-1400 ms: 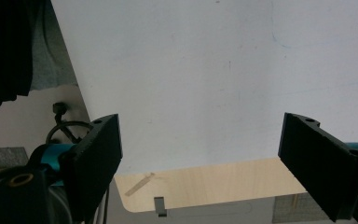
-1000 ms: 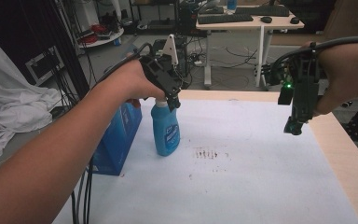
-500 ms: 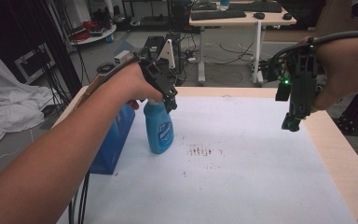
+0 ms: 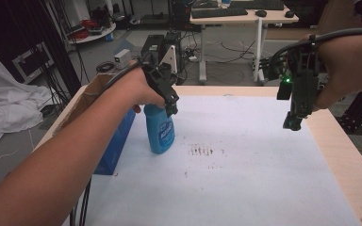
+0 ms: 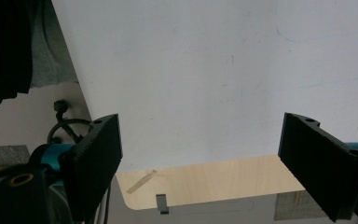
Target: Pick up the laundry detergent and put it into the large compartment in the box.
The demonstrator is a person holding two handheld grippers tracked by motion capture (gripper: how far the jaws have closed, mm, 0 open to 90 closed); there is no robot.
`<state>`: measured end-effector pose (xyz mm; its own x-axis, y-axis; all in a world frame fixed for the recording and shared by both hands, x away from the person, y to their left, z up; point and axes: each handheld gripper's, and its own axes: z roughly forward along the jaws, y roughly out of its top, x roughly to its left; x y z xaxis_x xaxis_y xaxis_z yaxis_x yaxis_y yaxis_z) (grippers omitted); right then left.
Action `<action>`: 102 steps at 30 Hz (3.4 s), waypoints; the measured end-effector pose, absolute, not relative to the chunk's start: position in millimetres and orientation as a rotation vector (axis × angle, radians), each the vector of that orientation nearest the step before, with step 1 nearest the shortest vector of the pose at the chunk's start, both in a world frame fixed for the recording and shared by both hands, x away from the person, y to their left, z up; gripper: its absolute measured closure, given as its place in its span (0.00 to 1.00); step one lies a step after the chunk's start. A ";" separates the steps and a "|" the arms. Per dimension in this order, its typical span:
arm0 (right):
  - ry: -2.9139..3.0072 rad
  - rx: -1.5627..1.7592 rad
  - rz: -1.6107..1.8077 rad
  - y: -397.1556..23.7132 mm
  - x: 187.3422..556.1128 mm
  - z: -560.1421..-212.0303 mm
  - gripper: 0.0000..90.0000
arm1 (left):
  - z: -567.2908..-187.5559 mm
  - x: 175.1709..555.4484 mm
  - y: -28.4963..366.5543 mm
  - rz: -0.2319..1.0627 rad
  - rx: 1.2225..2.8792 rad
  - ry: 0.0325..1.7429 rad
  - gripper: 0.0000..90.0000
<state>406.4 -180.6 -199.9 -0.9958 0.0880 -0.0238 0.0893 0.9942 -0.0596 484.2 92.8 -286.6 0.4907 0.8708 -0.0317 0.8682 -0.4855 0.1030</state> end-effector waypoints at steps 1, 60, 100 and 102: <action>3.116 0.137 -0.098 -180.4 406.6 -199.9 0.14 | -287.1 484.8 93.2 0.043 2.630 1.536 0.02; 3.120 0.148 -0.095 -181.6 411.9 -206.2 0.14 | -295.4 489.4 88.7 0.018 2.666 1.523 0.30; 3.125 0.145 -0.100 -179.8 412.3 -210.6 0.14 | -241.0 469.1 100.0 0.019 2.701 1.482 0.42; 3.123 0.147 -0.100 -180.2 411.7 -210.3 0.14 | -224.1 462.7 106.1 0.010 2.720 1.463 0.42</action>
<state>411.7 -180.2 -210.3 -0.9955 0.0934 -0.0167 0.0943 0.9935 -0.0630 462.7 106.1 -224.1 0.5514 0.8340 -0.0194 0.8337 -0.5500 0.0498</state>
